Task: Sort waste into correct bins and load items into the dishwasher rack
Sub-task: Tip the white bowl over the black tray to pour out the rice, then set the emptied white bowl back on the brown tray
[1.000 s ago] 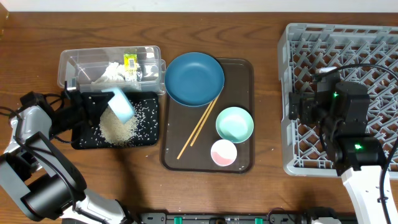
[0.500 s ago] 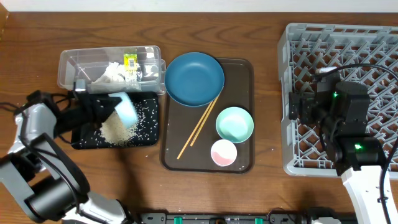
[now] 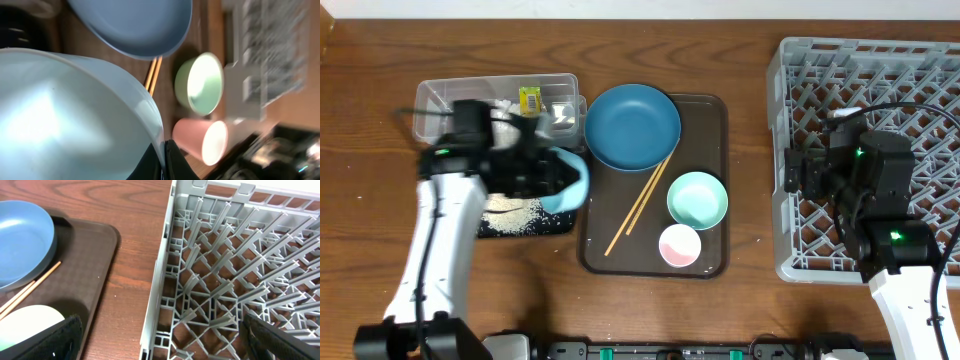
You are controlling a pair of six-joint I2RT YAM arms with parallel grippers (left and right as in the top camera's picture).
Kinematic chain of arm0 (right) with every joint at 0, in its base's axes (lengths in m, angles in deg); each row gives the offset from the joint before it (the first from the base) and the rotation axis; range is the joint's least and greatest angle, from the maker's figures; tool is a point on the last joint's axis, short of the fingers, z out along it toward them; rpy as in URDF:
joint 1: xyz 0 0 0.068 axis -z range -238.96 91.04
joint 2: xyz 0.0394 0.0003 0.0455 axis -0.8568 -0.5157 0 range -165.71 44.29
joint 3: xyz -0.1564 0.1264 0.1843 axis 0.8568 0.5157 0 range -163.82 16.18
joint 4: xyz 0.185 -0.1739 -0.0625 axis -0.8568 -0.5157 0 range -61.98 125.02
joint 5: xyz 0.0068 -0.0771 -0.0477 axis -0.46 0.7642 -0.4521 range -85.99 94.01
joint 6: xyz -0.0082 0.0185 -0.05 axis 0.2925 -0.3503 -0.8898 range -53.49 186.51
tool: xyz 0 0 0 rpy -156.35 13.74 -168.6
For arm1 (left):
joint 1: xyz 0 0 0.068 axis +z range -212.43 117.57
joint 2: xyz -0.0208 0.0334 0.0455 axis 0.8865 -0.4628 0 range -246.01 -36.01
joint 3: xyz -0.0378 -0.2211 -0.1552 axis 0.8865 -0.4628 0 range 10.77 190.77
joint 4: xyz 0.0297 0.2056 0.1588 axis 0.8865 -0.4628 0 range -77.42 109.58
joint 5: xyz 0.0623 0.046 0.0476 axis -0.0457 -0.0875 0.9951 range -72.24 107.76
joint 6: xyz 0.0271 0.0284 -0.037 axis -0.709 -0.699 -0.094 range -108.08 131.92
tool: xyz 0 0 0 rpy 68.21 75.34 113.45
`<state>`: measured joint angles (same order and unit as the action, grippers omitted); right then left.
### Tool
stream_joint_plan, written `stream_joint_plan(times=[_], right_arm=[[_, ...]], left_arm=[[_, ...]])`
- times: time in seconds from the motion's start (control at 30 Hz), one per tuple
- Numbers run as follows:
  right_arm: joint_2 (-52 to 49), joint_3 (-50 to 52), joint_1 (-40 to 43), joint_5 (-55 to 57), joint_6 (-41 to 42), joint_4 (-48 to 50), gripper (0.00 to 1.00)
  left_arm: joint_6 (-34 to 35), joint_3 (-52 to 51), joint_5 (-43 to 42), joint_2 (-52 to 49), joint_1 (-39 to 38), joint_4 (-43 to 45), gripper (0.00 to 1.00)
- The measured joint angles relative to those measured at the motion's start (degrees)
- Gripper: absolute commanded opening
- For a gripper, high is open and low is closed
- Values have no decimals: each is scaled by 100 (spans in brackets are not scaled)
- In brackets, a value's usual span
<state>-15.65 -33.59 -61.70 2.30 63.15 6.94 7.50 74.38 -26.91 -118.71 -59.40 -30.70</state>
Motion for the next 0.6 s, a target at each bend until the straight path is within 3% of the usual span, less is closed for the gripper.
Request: stream_joint_plan(times=[0.13, 0.4, 0.5, 0.6], right_arm=[[0, 0, 0, 0, 0, -2, 99], [0, 0, 0, 0, 0, -2, 99], [0, 0, 0, 0, 0, 0, 99], [0, 0, 0, 0, 0, 0, 99]], left_arm=[[160, 0, 601, -229, -977, 221, 6], [295, 0, 984, -975, -2144, 592, 6], [361, 0, 1178, -1178, -2306, 625, 26], [446, 0, 1325, -1270, -2341, 640, 38]])
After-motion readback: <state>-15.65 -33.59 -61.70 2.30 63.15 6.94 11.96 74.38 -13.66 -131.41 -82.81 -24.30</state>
